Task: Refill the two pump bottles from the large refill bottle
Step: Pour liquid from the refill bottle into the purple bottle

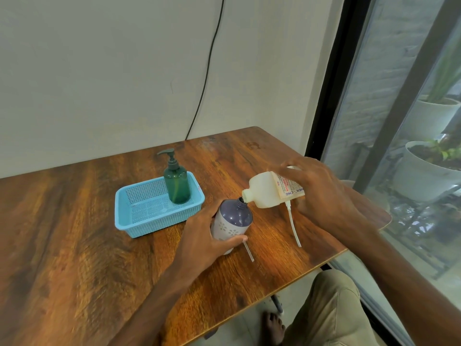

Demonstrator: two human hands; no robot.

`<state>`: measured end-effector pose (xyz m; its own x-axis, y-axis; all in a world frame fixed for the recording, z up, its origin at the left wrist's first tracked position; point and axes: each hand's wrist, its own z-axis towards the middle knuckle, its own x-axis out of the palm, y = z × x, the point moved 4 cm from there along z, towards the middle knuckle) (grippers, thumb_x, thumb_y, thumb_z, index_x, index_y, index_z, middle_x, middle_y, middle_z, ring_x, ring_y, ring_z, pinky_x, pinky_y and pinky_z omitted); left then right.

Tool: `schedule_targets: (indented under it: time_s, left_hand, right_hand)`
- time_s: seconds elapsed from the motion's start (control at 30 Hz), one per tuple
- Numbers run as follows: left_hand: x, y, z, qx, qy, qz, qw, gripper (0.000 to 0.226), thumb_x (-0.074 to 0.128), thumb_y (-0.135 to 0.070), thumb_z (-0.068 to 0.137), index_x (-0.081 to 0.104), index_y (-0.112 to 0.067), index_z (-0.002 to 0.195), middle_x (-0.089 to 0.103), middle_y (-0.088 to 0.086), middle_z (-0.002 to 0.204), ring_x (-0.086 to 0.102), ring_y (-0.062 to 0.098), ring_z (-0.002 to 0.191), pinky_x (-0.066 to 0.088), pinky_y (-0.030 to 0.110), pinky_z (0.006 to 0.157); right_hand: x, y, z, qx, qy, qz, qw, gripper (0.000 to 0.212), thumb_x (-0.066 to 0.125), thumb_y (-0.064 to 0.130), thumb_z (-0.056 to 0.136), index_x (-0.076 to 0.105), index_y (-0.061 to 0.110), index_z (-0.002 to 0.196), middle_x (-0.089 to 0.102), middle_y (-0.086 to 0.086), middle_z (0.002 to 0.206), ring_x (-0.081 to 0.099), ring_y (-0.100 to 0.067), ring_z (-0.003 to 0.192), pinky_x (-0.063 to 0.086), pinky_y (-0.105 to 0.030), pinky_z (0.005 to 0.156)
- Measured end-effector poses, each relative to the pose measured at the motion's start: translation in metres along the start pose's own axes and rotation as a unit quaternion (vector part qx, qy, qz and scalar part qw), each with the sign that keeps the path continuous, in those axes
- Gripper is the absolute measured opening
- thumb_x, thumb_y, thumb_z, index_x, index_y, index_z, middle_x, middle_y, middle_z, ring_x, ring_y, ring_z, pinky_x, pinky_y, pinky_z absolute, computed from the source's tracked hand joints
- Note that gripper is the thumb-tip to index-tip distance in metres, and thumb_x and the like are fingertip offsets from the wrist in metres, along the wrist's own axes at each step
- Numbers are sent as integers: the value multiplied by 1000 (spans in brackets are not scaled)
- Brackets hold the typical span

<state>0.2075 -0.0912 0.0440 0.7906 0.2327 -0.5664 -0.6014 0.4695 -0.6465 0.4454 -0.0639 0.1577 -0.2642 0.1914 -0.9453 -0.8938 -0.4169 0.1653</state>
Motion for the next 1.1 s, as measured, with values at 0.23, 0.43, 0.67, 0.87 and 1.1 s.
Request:
schedule_targets:
  time_s: [0.23, 0.43, 0.67, 0.87, 1.1]
  left_hand:
    - [2, 4, -1, -17, 6, -14, 1000, 80, 87, -72, 67, 53, -51, 135, 67, -26, 125, 64, -3, 117, 61, 24, 89]
    - [3, 6, -1, -23, 8, -11, 1000, 80, 86, -72, 67, 54, -46, 136, 67, -24, 127, 64, -3, 117, 61, 24, 90]
    - [1, 4, -2, -29, 7, -11, 999, 80, 85, -74, 67, 49, -53, 135, 63, -30, 126, 61, -7, 118, 59, 19, 91]
    - [3, 6, -1, -39, 10, -22, 999, 86, 88, -70, 67, 57, -37, 140, 68, -19, 129, 65, 0, 118, 61, 31, 92]
    - [1, 4, -2, -31, 1, -18, 999, 79, 85, -74, 65, 47, -59, 133, 65, -28, 126, 62, -5, 118, 60, 23, 91]
  right_hand:
    - [2, -2, 2, -3, 2, 3, 1000, 71, 69, 6, 89, 46, 31, 151, 48, -1, 152, 38, -24, 145, 39, -44, 114]
    - [7, -4, 1, 29, -13, -3, 999, 77, 77, 14, 87, 44, 42, 150, 45, 4, 154, 31, -22, 149, 41, -47, 114]
    - [9, -6, 4, 21, -16, -8, 1000, 77, 78, 16, 87, 42, 42, 150, 46, 3, 153, 32, -21, 148, 39, -46, 115]
    - [7, -4, 4, 12, -20, -21, 1000, 75, 76, 16, 88, 43, 41, 150, 48, 3, 152, 34, -21, 147, 40, -44, 114]
    - [6, -2, 4, 9, -17, -26, 999, 74, 76, 17, 88, 43, 42, 150, 46, 3, 153, 32, -21, 148, 40, -47, 114]
